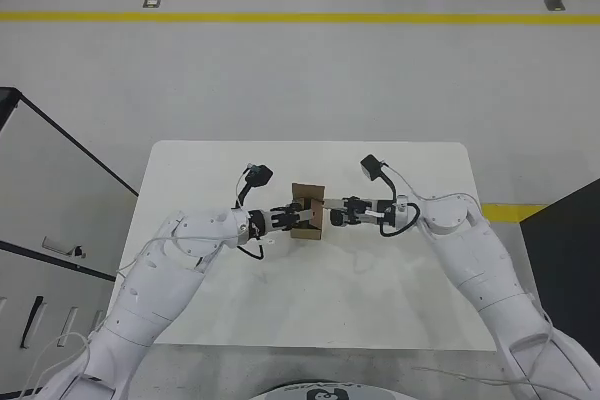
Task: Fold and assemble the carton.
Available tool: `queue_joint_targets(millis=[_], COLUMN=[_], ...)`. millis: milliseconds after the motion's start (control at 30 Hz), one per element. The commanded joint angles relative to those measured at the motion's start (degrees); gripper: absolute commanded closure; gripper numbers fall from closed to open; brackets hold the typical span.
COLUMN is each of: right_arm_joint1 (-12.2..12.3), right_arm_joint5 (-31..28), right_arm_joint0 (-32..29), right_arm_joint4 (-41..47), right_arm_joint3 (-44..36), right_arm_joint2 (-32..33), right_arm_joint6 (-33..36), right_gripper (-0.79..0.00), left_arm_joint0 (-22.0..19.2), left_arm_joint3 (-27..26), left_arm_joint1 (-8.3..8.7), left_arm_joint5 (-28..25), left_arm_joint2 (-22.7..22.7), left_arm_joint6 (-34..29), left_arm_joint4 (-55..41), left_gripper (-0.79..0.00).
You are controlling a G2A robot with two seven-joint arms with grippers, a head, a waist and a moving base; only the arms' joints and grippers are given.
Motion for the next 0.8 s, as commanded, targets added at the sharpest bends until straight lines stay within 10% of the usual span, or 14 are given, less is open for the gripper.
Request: queue_joint_targets(millis=[0,767], right_arm_joint1=[0.0,0.3], right_arm_joint5=[0.0,-2.2], right_arm_joint0=[0.0,-1.0], right_arm_joint4=[0.0,8.6], right_arm_joint3=[0.0,1.4], right_arm_joint2=[0.0,4.1], right_arm_joint6=[-0.1,-5.5], right_gripper=[-0.785,-0.785], left_arm_joint0=[0.0,2.3], left_arm_joint3=[0.2,2.8], left_arm_joint1=[-0.02,0.16], left_arm_joint5=[0.0,-3.4], left_arm_joint2=[0.0,1.1], left_arm_joint6=[0.2,0.1], left_arm_joint4=[0.0,-1.2], left_gripper=[-0.785,-0.785])
